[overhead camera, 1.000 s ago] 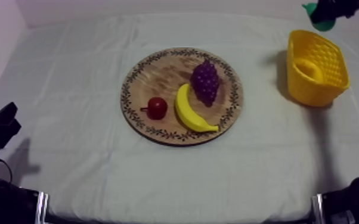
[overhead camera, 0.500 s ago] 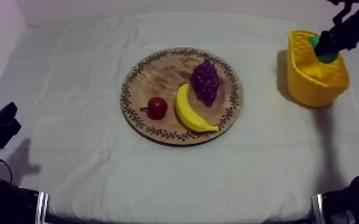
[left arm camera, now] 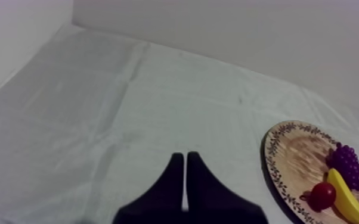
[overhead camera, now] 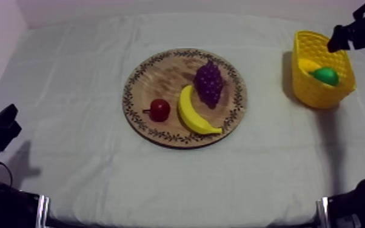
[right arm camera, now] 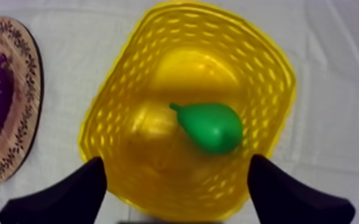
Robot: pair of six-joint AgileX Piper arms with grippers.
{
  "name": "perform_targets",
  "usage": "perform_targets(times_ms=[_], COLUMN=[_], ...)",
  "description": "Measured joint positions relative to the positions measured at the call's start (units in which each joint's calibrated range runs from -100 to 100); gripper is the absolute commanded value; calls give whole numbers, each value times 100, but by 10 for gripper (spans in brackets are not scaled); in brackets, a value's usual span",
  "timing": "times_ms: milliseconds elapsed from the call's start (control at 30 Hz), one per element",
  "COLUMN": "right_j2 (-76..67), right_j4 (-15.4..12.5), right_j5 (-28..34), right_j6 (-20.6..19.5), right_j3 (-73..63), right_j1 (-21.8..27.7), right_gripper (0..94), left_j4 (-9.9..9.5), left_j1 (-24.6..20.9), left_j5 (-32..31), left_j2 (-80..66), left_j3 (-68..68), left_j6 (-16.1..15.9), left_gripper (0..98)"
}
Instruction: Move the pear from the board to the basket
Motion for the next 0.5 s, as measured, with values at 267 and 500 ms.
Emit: perform_targets(times_ms=[267,500], right_j2=[-1779,-3735], right_j4=[228,374], right_j5=[-96,-903], right_j6=[-539,-1020], right_j3=[772,2087], right_j1=[-220,-502], right_gripper=[342,47], left_j4=[0,0], left_j1=[0,0], left_j5=[0,0], left_j2=[0,0], left_j3=[0,0], left_j6=[0,0], left_gripper=[1,1])
